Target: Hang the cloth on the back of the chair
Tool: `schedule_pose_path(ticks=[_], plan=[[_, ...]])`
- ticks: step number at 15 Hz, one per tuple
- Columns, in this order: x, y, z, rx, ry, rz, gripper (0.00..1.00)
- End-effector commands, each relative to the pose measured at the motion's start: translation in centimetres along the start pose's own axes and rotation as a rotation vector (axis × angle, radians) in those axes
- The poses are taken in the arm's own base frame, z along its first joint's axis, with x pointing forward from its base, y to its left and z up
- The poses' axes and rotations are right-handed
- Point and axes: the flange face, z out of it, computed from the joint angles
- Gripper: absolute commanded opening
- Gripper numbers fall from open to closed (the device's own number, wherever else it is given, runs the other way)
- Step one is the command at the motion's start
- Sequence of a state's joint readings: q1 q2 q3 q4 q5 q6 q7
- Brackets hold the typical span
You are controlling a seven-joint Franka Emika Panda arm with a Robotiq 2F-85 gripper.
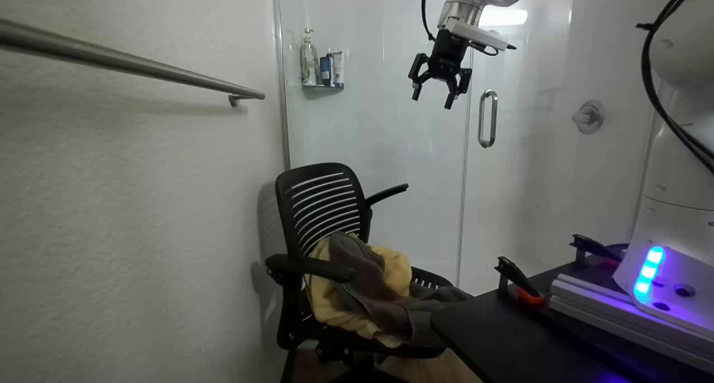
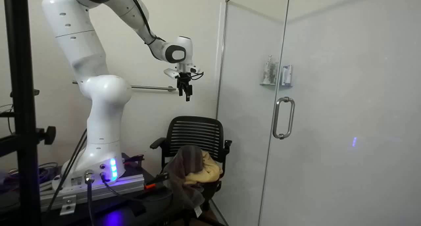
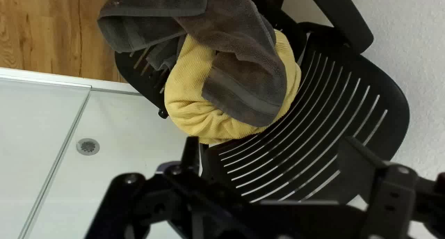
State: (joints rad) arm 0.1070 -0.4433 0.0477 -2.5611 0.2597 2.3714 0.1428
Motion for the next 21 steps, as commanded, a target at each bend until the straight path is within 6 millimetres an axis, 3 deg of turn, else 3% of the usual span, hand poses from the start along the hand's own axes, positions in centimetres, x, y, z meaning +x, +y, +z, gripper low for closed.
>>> schedule_pose_path(ticks=[1, 5, 9, 12, 14, 15, 19, 21], plan=[[0.0, 0.0, -0.1, -0.001, -0.001, 0.000, 1.00], [2.1, -2.8, 3.3, -0.012, -0.100, -0.109, 1.00], [4.2, -4.3, 6.9, -0.065, -0.221, -0.180, 1.00], [5.4, -4.1, 9.0, -0.083, -0.265, -0.206, 1.00], [5.4, -4.6, 7.8, -0.090, -0.230, -0.215, 1.00], [5.0, -4.2, 9.0, -0.083, -0.238, -0.193, 1.00], [5.5, -3.7, 9.5, -0.069, -0.247, -0.176, 1.00], [6.6, -2.6, 13.6, -0.001, -0.334, -0.178, 1.00]])
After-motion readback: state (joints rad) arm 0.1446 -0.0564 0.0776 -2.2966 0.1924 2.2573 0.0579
